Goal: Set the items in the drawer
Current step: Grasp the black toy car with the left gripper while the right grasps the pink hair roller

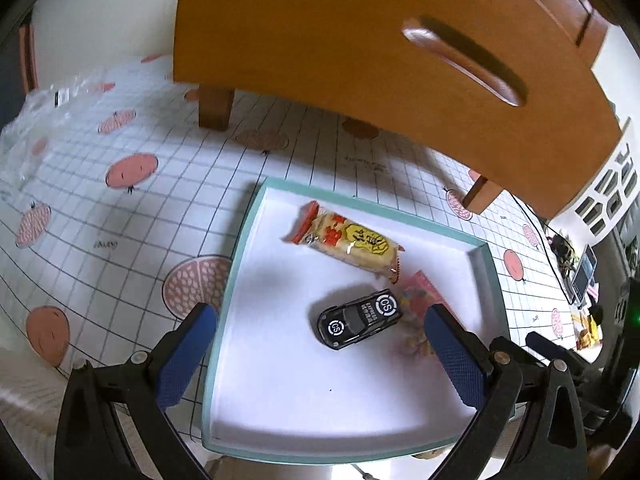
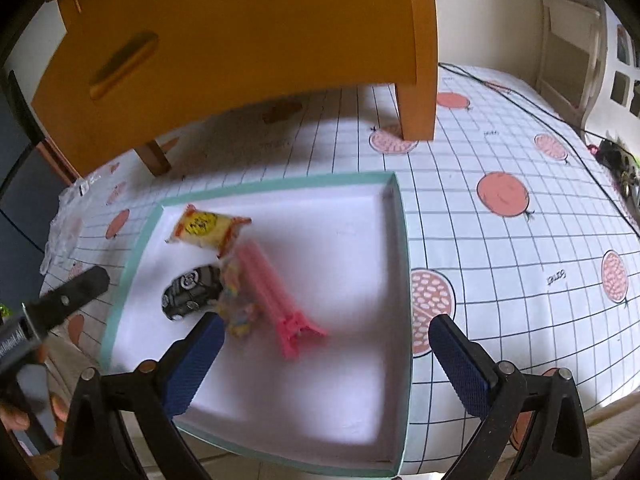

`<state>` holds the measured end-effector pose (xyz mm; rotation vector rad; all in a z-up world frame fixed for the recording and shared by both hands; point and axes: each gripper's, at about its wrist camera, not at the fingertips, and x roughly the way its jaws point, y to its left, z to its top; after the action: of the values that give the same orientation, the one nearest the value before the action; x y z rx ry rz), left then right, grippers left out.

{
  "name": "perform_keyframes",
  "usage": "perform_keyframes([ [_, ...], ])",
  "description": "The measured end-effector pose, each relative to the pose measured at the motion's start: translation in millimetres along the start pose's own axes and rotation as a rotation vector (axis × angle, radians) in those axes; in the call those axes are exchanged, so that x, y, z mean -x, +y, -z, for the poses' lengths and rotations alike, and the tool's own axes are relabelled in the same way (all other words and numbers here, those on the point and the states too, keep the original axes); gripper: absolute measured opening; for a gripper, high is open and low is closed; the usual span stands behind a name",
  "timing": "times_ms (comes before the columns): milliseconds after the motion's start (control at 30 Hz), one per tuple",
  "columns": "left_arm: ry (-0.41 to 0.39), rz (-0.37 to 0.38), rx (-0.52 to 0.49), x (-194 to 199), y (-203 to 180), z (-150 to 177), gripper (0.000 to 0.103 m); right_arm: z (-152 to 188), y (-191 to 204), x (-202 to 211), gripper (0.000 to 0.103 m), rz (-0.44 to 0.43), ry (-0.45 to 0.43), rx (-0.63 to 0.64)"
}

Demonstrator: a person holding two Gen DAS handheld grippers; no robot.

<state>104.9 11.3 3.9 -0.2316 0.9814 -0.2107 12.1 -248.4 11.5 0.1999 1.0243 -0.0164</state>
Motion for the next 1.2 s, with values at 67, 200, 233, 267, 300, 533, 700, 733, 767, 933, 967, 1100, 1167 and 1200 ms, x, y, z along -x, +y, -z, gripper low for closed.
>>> perform_keyframes([
  [67,0.022,0.001,0.009,-4.1,1.9,0.6,0.103,-0.3,-0.2,-3.7,0.103,-0.007,0.005,-0.005],
  [200,0.052,0.001,-0.008,-11.0,-1.5,2.6,0.103,1.4,5.5,-9.3,0.103,-0.019,0.012,0.022],
  [233,0.059,0.001,-0.016,-12.2,-3.2,3.1,0.103,1.8,7.7,-10.6,0.103,-0.021,0.016,0.032],
  [267,0.067,0.001,-0.026,-13.9,-5.2,3.7,0.103,2.0,10.5,-11.9,0.103,-0.022,0.018,0.044],
  [300,0.079,-0.003,-0.036,-16.2,-7.4,4.6,0.103,2.1,12.9,-13.1,0.103,-0.024,0.018,0.054],
  [533,0.139,-0.021,-0.108,-35.9,-18.9,7.8,0.102,-0.5,24.7,-27.0,0.095,-0.033,0.04,0.106],
  [700,0.152,-0.031,-0.182,-48.5,-29.1,5.6,0.093,-6.8,28.6,-38.2,0.082,-0.018,0.048,0.142],
  [733,0.157,-0.029,-0.188,-50.8,-30.1,4.8,0.091,-8.1,28.3,-41.0,0.082,-0.019,0.052,0.142],
  [767,0.162,-0.028,-0.194,-53.9,-30.8,4.2,0.091,-9.5,27.9,-43.3,0.08,-0.021,0.055,0.141],
  [933,0.166,-0.027,-0.243,-64.3,-36.8,1.7,0.09,-14.5,28.7,-52.8,0.066,-0.033,0.069,0.143],
  [967,0.166,-0.027,-0.253,-66.1,-38.6,1.5,0.09,-14.7,28.8,-54.3,0.061,-0.036,0.072,0.142],
  [1100,0.171,-0.014,-0.274,-71.6,-42.9,1.9,0.089,-14.1,28.3,-58.3,0.045,-0.05,0.084,0.13],
  [1167,0.174,-0.012,-0.28,-73.5,-43.9,2.1,0.089,-13.6,26.5,-58.6,0.043,-0.058,0.087,0.116],
  [1200,0.175,-0.009,-0.285,-74.0,-45.0,2.3,0.084,-13.6,26.0,-58.9,0.039,-0.058,0.09,0.112],
])
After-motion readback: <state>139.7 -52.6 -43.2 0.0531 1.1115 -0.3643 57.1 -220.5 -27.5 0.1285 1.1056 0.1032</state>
